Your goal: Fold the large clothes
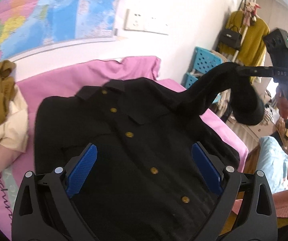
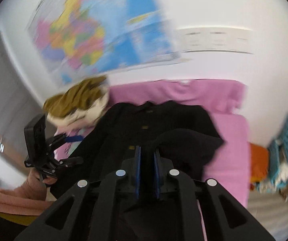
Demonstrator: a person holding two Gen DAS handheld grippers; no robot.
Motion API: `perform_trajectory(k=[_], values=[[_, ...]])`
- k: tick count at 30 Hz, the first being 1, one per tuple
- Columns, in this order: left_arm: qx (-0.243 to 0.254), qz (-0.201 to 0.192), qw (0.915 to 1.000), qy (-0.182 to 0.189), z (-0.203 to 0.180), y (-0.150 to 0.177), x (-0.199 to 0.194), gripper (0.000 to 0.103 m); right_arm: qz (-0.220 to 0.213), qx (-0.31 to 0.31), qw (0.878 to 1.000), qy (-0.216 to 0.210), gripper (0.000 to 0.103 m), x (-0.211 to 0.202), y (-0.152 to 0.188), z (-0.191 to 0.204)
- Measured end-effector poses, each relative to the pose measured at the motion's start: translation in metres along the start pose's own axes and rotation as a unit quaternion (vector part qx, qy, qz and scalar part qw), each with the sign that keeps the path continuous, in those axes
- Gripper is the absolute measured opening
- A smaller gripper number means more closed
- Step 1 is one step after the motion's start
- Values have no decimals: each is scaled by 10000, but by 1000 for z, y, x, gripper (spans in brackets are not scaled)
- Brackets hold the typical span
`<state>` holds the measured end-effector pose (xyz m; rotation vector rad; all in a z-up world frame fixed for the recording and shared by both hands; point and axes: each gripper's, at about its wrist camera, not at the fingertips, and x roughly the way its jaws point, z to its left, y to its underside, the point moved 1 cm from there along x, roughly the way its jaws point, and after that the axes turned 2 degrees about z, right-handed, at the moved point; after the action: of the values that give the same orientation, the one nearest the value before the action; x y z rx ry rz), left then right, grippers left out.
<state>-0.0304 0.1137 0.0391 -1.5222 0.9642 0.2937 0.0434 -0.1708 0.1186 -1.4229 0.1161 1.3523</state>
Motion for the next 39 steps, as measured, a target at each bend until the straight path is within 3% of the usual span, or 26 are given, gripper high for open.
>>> perform_trajectory(k=[5,8,9,13,18,21,22,23,24,26,27,28,31,34,37,39], values=[[-211,-27,9997,-81,19,6,-10,95,829,-345,9952,-379,18,102,-21,42],[-236,63,9996,-116,26,12,-10,96,1203,-288,9913,-450,57,156,-18,47],[-214,114,9996,-120,28,15,-9,96,1227,-238,9908,-510,58,162,-20,48],[-137,327,9994,55,28,24,1,97,997,106,9918,-789,58,156,-22,27],[17,745,9961,474,8,20,34,97,302,574,9967,-491,64,116,-15,-26],[358,905,9940,501,-14,17,53,97,139,1062,9934,-410,65,109,-4,-61],[534,1045,9925,354,-21,16,64,97,74,1244,9916,-353,65,107,3,-75],[615,1190,9908,211,-26,17,72,91,77,1321,9907,-309,65,108,7,-83],[671,1372,9882,78,-28,18,83,68,97,1396,9899,-237,65,111,11,-90],[630,1481,9870,-33,-23,17,91,32,81,1561,9875,-193,65,115,21,-105],[532,1500,9872,-33,-16,15,91,19,86,1569,9875,-150,65,117,25,-110],[338,1444,9889,26,-5,11,87,13,81,1612,9869,-46,65,120,28,-115],[-268,1094,9932,284,32,-3,60,10,62,1844,9828,-32,65,128,35,-133],[-1129,761,9895,490,80,-13,27,9,32,1999,9798,16,65,136,36,-146],[-1723,601,9831,134,118,-11,5,9,57,2184,9758,40,71,144,40,-161],[-1957,765,9765,-489,136,-7,4,21,76,2297,9732,-101,73,150,43,-167]])
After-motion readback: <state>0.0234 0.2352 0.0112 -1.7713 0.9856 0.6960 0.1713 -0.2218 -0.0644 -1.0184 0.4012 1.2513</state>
